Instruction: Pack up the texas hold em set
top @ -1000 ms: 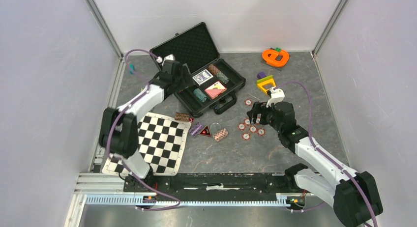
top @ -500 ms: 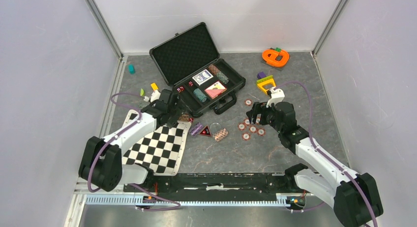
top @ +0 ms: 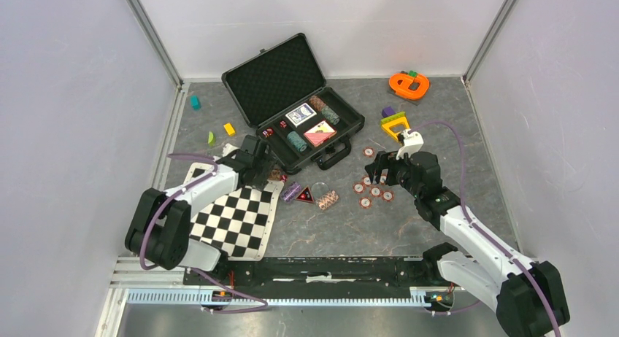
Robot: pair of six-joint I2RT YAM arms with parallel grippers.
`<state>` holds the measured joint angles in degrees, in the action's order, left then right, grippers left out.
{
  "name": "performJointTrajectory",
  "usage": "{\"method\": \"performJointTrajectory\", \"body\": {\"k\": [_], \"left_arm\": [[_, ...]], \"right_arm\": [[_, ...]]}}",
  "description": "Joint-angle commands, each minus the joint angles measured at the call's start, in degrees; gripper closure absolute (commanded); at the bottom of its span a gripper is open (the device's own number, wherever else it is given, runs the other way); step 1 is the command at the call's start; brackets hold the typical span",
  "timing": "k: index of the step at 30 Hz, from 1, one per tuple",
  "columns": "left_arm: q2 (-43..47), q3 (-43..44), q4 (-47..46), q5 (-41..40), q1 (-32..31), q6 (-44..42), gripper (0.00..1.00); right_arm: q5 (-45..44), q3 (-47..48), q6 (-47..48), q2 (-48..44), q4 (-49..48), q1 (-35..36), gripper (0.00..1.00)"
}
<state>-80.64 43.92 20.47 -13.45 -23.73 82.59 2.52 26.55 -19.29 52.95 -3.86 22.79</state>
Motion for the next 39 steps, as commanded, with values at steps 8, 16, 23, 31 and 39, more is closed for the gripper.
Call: {"method": "performJointTrajectory", "body": {"k": [8, 16, 23, 31, 39], "left_arm": [[-3.2, -4.7, -3.2, -3.4, 5.0, 10.2, 0.31], [-8.6, -0.6, -3.1, 0.5, 6.8, 4.7, 0.32], [-9.8, 1.1, -3.0, 1.0, 6.9, 0.9, 0.42], [-4.7, 4.7, 4.9, -3.1, 6.9, -4.7, 0.35], [-5.4, 5.4, 1.3, 0.4, 6.9, -7.7, 0.38]], "right_arm": [[1.4, 0.0, -0.9, -0.1, -2.6, 0.5, 0.11], [1.0, 0.1, -0.8, 0.2, -2.6, 0.6, 0.11], [0.3, 0.2, -0.6, 0.1, -2.3, 0.6, 0.11], [0.8, 0.2, -0.6, 0.7, -2.4, 0.6, 0.11], [1.5, 0.2, -1.0, 1.1, -2.9, 0.6, 0.11]]}}
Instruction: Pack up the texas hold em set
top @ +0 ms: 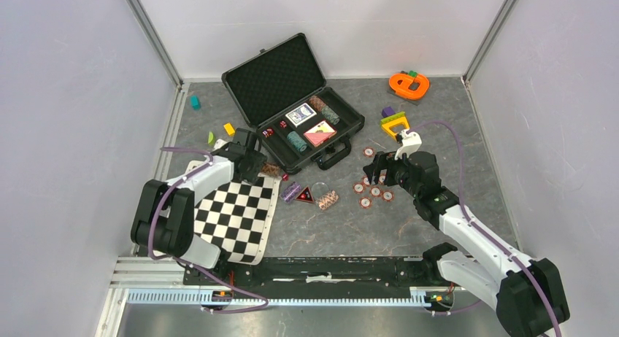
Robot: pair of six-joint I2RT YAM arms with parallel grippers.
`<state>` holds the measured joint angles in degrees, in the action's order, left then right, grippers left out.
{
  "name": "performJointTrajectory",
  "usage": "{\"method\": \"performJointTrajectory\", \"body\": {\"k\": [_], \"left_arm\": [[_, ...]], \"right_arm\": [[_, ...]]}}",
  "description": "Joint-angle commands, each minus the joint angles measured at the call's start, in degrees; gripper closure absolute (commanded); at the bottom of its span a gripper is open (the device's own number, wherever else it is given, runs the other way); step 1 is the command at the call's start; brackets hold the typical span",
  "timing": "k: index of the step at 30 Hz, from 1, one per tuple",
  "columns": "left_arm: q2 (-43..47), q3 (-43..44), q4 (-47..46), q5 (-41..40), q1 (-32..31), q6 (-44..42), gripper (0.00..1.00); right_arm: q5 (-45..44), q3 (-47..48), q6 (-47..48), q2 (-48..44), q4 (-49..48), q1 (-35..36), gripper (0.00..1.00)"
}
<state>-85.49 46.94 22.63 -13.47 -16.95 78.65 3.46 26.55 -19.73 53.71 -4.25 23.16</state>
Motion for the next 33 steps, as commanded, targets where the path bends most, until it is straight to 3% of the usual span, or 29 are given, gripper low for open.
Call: {"method": "performJointTrajectory", "body": {"k": [1, 8, 12, 19, 24, 26, 33], "left_arm": [[-1.5, 2.8, -1.2, 1.0, 0.1, -3.9, 0.39], [-7.1, 4.1, -5.1, 4.5, -0.5, -2.8, 0.43], [-8.5, 5.0, -5.3, 3.2, -0.6, -2.4, 0.53], [0.7, 6.8, 3.3, -7.8, -1.4, -6.6, 0.66], [7.6, 5.5, 2.9, -9.7, -1.4, -9.8, 0.82], [9.3, 5.8, 2.0, -9.2, -1.4, -11.9, 0.83], [9.7, 5.8, -17.6, 0.2, -1.4, -23.1, 0.95]], "right_arm": [[0.7, 0.2, -0.5, 0.5, -2.5, 0.2, 0.11], [0.6, 0.1, -0.6, 0.7, -2.7, 0.2, 0.11], [0.7, 0.2, -0.5, 1.0, -2.6, 0.2, 0.11], [0.0, 0.3, -0.2, 0.3, -2.2, 0.2, 0.11], [0.4, 0.4, -0.3, 1.0, -2.3, 0.2, 0.11], [0.5, 0.5, -0.4, 1.1, -2.3, 0.2, 0.10], [0.3, 0.8, -0.4, 2.1, -2.7, 0.2, 0.11]]}}
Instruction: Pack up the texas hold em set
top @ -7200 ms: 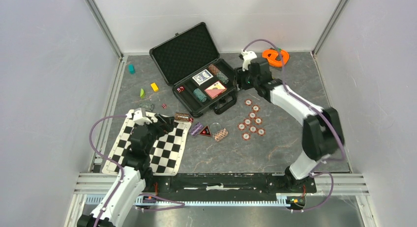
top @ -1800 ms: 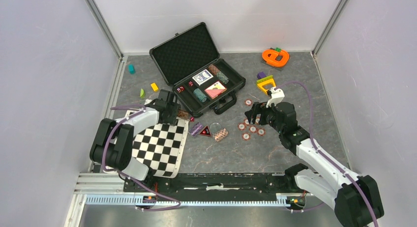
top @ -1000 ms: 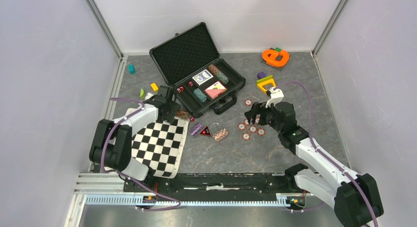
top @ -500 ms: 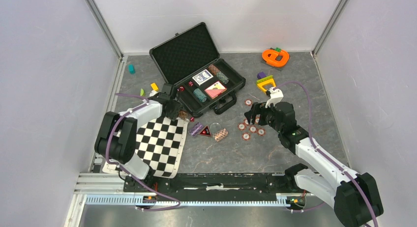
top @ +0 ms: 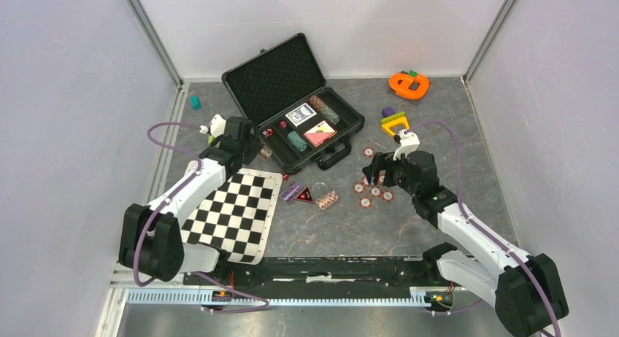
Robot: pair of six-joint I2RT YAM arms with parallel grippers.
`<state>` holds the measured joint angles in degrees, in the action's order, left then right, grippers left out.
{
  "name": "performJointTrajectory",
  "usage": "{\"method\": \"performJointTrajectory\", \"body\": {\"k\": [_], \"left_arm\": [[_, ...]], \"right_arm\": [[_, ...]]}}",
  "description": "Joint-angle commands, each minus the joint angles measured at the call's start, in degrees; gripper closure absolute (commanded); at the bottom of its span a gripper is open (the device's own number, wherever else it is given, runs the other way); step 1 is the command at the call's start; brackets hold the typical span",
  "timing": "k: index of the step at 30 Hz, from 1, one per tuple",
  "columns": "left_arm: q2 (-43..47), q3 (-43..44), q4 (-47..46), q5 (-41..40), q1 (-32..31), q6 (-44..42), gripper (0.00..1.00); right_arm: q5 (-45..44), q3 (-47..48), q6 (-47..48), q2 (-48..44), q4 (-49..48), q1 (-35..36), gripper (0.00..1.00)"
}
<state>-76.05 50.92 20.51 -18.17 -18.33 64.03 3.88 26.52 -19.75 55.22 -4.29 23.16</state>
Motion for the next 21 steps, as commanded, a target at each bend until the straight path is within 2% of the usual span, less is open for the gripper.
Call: {"method": "performJointTrajectory", "body": {"k": [1, 5, 9, 21], "left_arm": [[-1.0, 3.4, -16.0, 6.1, 0.0, -9.8, 0.96], [-6.4, 10.8, -17.2, 5.5, 0.0, -16.3, 0.98], [-11.8, 13.6, -22.8, 4.6, 0.0, -20.9, 0.98], [-28.0, 23.8, -20.9, 8.5, 0.0, -19.1, 0.98]], "right_arm": [[-0.1, 1.0, -0.5, 0.9, -2.6, 0.2, 0.11], [-0.4, 1.2, -0.2, 1.3, -2.3, 0.2, 0.11], [-1.3, 1.5, 0.0, 1.2, -2.1, 0.2, 0.11], [-1.6, 2.2, 0.5, 2.0, -1.6, 0.2, 0.11]]}}
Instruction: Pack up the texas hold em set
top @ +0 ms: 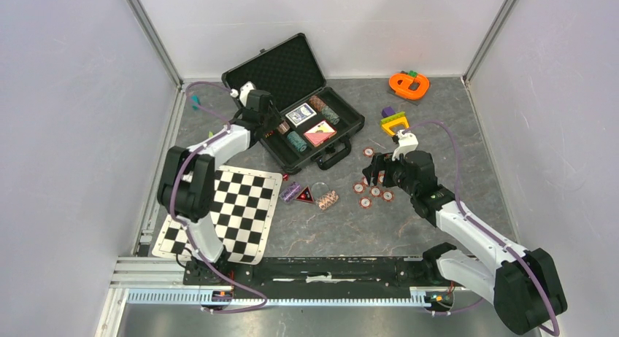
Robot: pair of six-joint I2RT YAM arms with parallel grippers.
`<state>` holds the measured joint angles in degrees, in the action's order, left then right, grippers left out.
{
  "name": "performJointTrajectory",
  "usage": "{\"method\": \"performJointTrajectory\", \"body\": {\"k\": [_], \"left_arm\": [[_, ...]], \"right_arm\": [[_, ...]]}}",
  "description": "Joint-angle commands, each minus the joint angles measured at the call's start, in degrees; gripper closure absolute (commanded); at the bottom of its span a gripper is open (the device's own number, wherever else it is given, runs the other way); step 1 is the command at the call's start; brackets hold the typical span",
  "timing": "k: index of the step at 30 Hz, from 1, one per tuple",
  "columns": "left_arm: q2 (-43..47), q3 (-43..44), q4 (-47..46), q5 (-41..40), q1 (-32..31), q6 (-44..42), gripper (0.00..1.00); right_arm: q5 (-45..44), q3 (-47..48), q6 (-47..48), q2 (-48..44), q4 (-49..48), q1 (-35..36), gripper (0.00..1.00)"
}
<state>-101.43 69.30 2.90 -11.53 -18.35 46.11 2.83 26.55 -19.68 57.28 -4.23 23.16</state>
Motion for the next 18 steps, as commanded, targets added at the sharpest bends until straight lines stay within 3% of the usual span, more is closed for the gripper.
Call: {"method": "performJointTrajectory", "body": {"k": [1, 8, 18], "left_arm": [[-3.6, 6.5, -1.8, 3.6, 0.0, -0.7, 0.98], [-7.2, 7.9, 1.9, 16.2, -0.5, 3.7, 0.98], [-10.9, 9.3, 7.2, 20.1, -0.7, 4.2, 0.98]], "right_arm": [[-0.3, 2.3, 0.7, 0.0, -1.7, 0.2, 0.11], [-0.1, 2.3, 0.8, 0.1, -1.5, 0.2, 0.11], [-0.4, 2.2, 0.7, 0.2, -1.5, 0.2, 0.11]]}}
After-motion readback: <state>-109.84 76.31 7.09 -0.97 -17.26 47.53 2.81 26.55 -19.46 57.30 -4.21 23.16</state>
